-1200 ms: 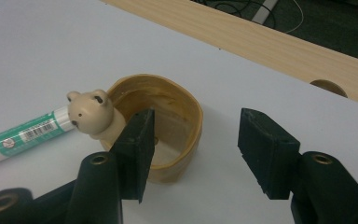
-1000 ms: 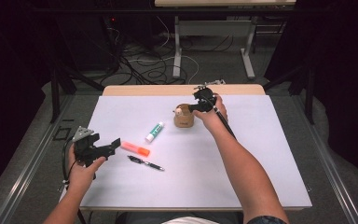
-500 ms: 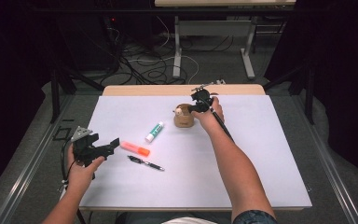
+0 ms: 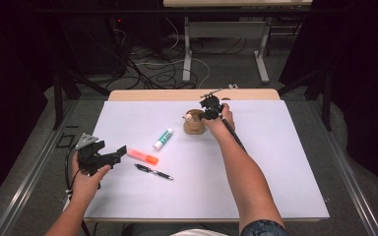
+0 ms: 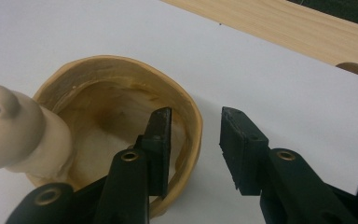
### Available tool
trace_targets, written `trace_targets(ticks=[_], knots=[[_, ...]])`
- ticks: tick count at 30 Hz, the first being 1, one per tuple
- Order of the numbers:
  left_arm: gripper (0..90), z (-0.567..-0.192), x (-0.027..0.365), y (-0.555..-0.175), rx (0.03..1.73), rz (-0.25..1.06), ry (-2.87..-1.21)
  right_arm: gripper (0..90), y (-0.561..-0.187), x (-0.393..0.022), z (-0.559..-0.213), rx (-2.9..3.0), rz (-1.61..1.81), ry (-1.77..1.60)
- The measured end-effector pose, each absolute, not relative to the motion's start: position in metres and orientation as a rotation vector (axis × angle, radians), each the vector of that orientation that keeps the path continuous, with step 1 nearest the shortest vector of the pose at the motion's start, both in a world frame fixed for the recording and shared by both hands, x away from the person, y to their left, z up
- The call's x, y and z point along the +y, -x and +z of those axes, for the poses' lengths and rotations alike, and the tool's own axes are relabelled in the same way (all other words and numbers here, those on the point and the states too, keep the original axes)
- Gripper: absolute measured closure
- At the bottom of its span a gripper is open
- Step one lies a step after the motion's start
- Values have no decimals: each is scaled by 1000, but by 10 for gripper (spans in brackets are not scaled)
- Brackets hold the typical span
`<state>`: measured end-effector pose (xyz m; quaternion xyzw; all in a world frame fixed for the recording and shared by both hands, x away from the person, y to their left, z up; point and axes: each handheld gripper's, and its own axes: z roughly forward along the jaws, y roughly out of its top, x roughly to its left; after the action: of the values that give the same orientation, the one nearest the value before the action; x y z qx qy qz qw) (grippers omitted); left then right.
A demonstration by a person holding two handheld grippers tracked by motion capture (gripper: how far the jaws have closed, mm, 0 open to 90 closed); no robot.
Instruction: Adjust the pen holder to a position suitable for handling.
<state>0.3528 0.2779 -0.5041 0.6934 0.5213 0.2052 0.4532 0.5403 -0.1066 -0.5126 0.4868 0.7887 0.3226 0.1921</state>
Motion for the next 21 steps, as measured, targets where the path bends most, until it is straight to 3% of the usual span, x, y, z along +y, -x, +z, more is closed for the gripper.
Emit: trace_targets(ticks=[6,12,21], knots=[[58,-505,278,-353,1290,504,-1715,653,-542,-105,-517,2212,923,-1374],[59,-505,278,-353,1293,504,-1712,765,-541,-103,-516,2239,910,-1386],[60,-506,278,-354,1294,499,-1716,784,-539,-101,-515,2218,887,-1412]])
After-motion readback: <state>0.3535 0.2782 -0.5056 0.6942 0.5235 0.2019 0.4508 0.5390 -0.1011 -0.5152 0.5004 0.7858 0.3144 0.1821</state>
